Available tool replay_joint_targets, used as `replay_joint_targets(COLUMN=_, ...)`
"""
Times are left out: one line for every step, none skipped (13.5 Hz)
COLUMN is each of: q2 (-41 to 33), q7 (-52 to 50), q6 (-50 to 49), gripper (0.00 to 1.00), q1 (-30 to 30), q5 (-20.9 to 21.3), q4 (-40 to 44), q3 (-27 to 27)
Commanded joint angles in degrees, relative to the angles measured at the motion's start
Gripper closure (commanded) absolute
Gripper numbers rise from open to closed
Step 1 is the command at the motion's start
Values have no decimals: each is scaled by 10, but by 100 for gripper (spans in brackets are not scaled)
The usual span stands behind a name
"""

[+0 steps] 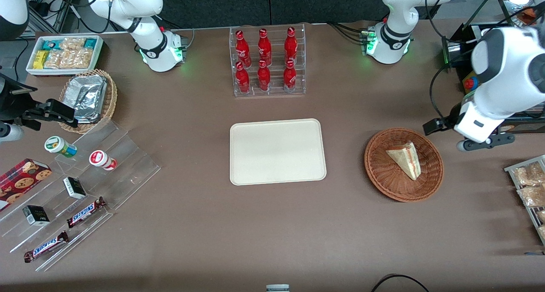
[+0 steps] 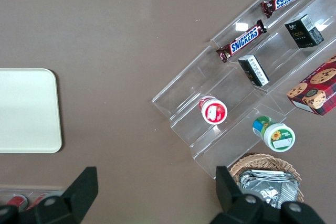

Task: Place sandwich from basket to tray
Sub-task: 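Move the left gripper over the wicker basket toward the sandwich, then lower the open left gripper onto the wrapped sandwich in the basket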

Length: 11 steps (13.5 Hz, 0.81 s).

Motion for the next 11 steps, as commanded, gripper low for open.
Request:
replay_joint_targets(q2=-8, q7=-113, q6=74, gripper=0, q1=-12, q5=7, q4=-45, q3=2)
replay_joint_targets(q2=-4, q7=-153, q6=104, gripper=0, q1=-18, q5=7, q4=-57, q3=2)
replay_joint_targets(q2=0, q7=-173, q6=128, gripper=0, q1=-19, q5=8, q4=-69, q3=1)
replay_joint_targets(q2=0, q7=-180, q6=141, gripper=0, q1=-22, q5=8, q4=-77, q3=0)
replay_joint_targets(q2=3, q7=-181, q6=149, gripper=0, q1=-22, q5=9, q4=-85, q3=0)
replay_joint_targets(q2=8, q7=-181, q6=158, gripper=0, q1=-22, q5=9, q4=-91, q3=0)
replay_joint_targets(q2=14, q7=-182, q6=174, gripper=0, q1=-22, q5=9, q4=-99, q3=0)
replay_joint_targets(q2=20, q7=-183, q6=187, gripper=0, q1=-22, q5=9, q4=-106, q3=0)
replay_joint_targets(q2=26, q7=-186, q6=189, gripper=0, q1=-22, q5=9, q4=-108, q3=0)
replay_joint_targets(q2=31, q7=-191, q6=190, gripper=0, q1=-22, q5=10, q4=-109, q3=0)
replay_joint_targets(q2=36, q7=-196, q6=195, gripper=0, q1=-22, q5=19, q4=-114, q3=0)
